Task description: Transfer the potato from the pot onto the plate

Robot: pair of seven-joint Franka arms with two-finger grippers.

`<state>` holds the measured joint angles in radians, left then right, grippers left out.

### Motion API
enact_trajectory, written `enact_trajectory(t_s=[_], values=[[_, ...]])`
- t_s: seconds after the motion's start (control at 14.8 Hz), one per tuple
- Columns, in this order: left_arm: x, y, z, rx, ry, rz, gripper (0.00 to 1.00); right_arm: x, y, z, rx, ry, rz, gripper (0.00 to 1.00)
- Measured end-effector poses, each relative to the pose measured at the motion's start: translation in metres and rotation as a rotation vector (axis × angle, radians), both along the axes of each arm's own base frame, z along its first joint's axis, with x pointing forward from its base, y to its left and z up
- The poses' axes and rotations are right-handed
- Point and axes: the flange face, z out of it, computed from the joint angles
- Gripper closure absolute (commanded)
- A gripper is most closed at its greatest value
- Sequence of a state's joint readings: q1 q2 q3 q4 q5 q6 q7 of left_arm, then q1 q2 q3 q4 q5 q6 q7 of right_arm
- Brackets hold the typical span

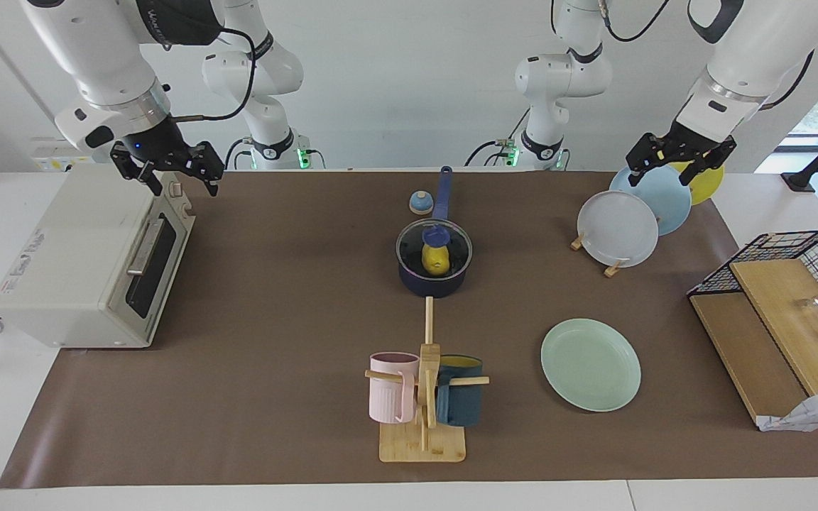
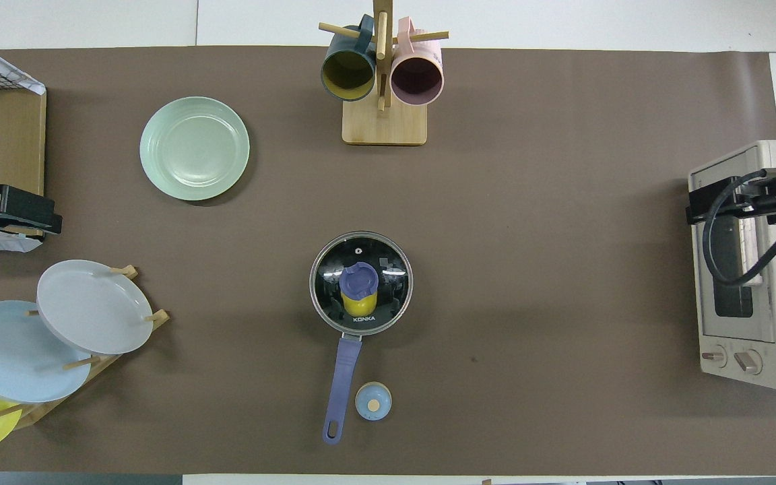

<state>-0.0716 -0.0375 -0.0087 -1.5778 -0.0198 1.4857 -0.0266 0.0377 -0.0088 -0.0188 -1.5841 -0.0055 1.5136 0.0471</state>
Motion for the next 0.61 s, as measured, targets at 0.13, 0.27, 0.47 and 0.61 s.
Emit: enact_trajectory(t_s=[0.13, 0.27, 0.47, 0.61], values=[[0.0000, 0.0000, 0.0000, 0.000, 0.000, 0.000, 0.00, 0.0000, 0.0000, 0.0000, 0.000, 0.000, 0.000, 0.00], [0.0000, 0.0000, 0.0000, 0.000, 0.000, 0.000, 0.00, 0.0000, 0.0000, 0.0000, 0.000, 0.000, 0.000, 0.00], [0.0000, 0.0000, 0.0000, 0.000, 0.000, 0.000, 0.00, 0.0000, 0.0004, 0.0000, 0.000, 0.000, 0.001, 0.00], [0.0000, 0.0000, 0.0000, 0.000, 0.000, 0.000, 0.00, -0.0002, 0.0068, -0.0002, 0.000, 0.000, 0.012, 0.00]])
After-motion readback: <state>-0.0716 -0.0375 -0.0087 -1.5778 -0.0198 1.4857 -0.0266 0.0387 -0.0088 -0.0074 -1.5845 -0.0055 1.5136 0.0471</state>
